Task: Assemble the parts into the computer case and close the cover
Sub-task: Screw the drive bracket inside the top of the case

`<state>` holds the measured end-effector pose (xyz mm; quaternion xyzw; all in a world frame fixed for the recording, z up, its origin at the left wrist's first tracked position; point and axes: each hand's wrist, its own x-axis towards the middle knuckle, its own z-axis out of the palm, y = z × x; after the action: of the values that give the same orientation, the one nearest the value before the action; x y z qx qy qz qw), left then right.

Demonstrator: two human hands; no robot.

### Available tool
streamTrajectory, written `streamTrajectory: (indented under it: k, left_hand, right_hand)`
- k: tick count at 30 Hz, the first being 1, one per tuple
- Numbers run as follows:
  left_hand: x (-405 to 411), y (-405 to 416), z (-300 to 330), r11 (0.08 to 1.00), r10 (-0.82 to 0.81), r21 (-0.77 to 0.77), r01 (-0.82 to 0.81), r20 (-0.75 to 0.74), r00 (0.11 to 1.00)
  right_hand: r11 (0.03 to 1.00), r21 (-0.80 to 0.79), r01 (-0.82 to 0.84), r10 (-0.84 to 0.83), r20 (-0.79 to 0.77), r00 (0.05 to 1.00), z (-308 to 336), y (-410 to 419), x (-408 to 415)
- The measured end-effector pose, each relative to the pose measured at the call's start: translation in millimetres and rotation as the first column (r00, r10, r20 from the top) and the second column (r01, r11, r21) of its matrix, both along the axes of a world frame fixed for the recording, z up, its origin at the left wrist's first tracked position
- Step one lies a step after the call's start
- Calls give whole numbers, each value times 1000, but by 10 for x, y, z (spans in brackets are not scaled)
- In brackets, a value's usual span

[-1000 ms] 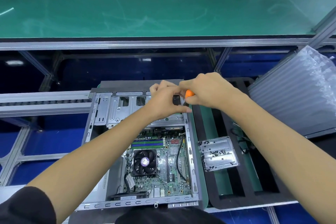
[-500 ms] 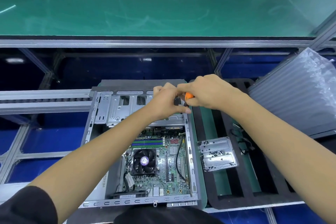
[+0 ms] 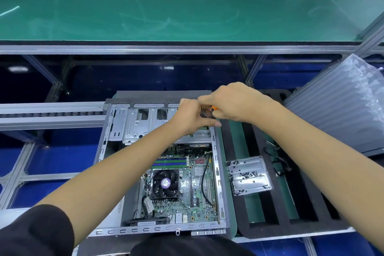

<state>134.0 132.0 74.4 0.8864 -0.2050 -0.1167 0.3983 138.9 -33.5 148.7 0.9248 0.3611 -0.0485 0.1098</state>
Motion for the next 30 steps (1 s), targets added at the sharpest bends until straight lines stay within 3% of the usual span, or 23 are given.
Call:
streamTrajectory:
  k: [7,13,19,24,27,30]
  left_hand:
    - [-16,48,74,994,-100,-44,98,-42,994]
    - [-45,97,57,992,-115,-60,114,-16,993]
    - [-93,67,-35,993,-115,-33,116,41,993]
    - [-151,108,-87,975,-159,-157,155,-15,987]
    - [-238,102,-45,944,-220,-255,207,-21,975]
    - [-309,59,9,940,-233,-243,238,51,971]
  right_hand:
    - [967,163,196,-167,-173,971,4,48,-21]
    - [923,224,313,-260,-235,936,-39,73,-55]
    - [877,255,407,-368,-187,911,-203,30,-258]
    - [895,253,367,-356,-91,930,-184,59,-473]
    - [834,321,448,-455,-59,889,-142,49,-616]
    - [739,420,526,-561,-48,826,-113,-40,-791]
